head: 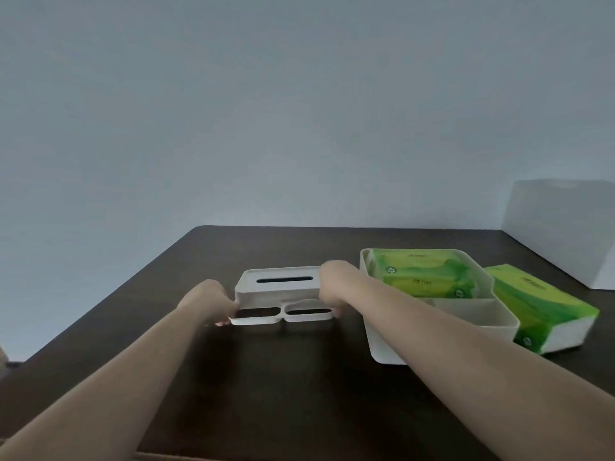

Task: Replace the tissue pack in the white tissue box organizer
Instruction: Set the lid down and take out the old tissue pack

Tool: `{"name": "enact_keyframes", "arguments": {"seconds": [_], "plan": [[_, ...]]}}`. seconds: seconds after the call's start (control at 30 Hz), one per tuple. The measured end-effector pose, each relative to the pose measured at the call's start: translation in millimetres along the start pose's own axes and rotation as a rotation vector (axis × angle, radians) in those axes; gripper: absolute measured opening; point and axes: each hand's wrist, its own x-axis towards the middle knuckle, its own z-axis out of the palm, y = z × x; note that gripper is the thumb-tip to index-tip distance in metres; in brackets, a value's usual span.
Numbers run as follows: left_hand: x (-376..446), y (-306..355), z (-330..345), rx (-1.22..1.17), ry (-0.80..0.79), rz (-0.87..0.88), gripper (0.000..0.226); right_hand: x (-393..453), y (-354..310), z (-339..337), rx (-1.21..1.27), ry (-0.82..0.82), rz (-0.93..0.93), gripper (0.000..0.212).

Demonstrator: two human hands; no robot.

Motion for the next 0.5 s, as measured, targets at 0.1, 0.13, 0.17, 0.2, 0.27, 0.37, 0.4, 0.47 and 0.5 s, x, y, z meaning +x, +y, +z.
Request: {"name": "enact_keyframes", "arguments": {"seconds": [0.1, 0.13, 0.17, 0.2, 0.27, 0.37, 0.4, 0.47, 0.5], "plan": [[1, 1, 3, 0.032, 0.008, 0.008, 0.037, -11, 3, -4, 0.137, 0.115, 0.008, 0.024], [0, 2, 3, 0.054, 0.019, 0.009, 0.038, -17, 5, -7, 0.193, 0.130, 0.021, 0.023], [0, 3, 4, 0.082, 0.042, 0.007, 0.038, -20, 10, -9, 0.235, 0.145, 0.009, 0.020], [-2, 5, 4, 0.112, 0.081, 0.005, 0.034, -23, 14, -11, 0.299, 0.155, -0.011, 0.016], [-9, 11, 3, 0.168, 0.184, 0.010, 0.027, -29, 24, -14, 0.471, 0.177, -0.044, 0.018], [-18, 30, -1, 0.197, 0.278, 0.074, 0.020, -40, 40, -19, 0.573, 0.200, -0.062, 0.033], [-22, 39, -2, 0.182, 0.278, 0.099, 0.019, -45, 46, -21, 0.622, 0.253, -0.074, 0.033], [-27, 57, -2, 0.131, 0.252, 0.152, 0.017, -54, 62, -25, 0.681, 0.365, -0.096, 0.032], [-30, 67, -1, 0.103, 0.235, 0.180, 0.016, -58, 72, -27, 0.688, 0.424, -0.086, 0.032]]}}
